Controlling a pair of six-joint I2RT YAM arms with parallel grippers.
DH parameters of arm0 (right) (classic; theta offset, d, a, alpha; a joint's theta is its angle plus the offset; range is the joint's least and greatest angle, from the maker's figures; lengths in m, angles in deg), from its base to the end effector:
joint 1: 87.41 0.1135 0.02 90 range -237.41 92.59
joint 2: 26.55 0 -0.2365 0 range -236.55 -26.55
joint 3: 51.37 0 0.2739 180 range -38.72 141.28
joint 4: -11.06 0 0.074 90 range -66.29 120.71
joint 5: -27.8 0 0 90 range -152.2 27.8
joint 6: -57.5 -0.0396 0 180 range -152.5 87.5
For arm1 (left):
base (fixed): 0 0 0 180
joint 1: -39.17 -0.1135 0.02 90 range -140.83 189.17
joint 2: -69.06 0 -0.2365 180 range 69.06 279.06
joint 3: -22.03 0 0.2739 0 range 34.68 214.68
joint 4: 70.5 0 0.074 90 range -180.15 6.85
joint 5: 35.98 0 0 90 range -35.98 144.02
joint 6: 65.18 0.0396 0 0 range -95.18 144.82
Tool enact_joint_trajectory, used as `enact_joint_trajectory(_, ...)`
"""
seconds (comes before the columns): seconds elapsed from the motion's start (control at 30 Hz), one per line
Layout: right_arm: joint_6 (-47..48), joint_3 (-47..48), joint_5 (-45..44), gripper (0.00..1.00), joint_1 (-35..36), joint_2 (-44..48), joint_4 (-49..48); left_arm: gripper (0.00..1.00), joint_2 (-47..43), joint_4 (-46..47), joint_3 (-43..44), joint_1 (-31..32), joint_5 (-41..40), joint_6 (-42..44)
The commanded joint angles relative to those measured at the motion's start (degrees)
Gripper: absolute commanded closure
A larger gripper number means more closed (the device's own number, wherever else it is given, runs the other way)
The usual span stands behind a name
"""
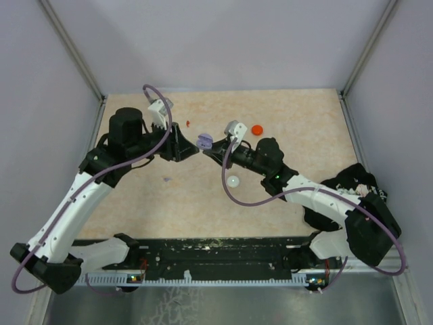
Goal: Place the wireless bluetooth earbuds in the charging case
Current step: Adjust the earbud with the charging case, then pick up the earbud from the center of the board.
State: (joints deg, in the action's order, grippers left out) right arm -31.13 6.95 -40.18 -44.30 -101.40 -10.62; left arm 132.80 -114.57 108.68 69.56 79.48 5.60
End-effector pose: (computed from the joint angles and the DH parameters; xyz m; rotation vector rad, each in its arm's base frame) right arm 0.2315 0.2371 0.2738 -0.8724 1.2809 0.8664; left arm 0.2243 -0.1513 0.3926 0.5060 1.9730 -0.9914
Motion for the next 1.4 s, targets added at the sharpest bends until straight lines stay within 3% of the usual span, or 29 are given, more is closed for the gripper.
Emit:
enact_joint_trajectory(0.0, 2.4, -2.59, -6.07, 1.0, 0.39, 3.58, -1.99, 0.44, -2.87, -8.54, 0.25, -0.07, -15.16, -0.01)
enact_joint_trajectory(0.27, 4.46, -6.49, -9.24, 1.0, 0.39, 6.59, -0.44, 0.37, -4.0, -15.7, -6.52, -0.22, -28.28, -4.48)
enact_joint_trajectory(0.37, 5.15, -7.61, -9.66, 1.0, 0.31, 7.55, -0.12, 0.29, -3.45, -16.4, -10.37, -0.51, -32.85, -7.92)
enact_joint_trajectory(0.87, 6.24, -9.93, -8.49, 1.0, -1.68, 8.61, 1.27, 0.16, 6.48, -13.85, -18.05, -4.72, -38.38, -23.05)
enact_joint_trajectory(1.0, 5.26, -10.6, -7.25, 1.0, -2.6, 8.54, 0.81, 0.18, 12.72, -14.58, -15.84, -6.68, -37.99, -26.36)
enact_joint_trajectory(1.17, 4.9, -11.45, -6.88, 1.0, -3.12, 8.7, 1.09, 0.29, 20.07, -18.14, -12.24, -8.29, -39.73, -33.46)
enact_joint_trajectory(1.37, 4.7, -12.21, -5.96, 1.0, -3.54, 9.12, 1.79, 0.36, 23.4, -15.55, -12.18, -10.47, -39.74, -42.4)
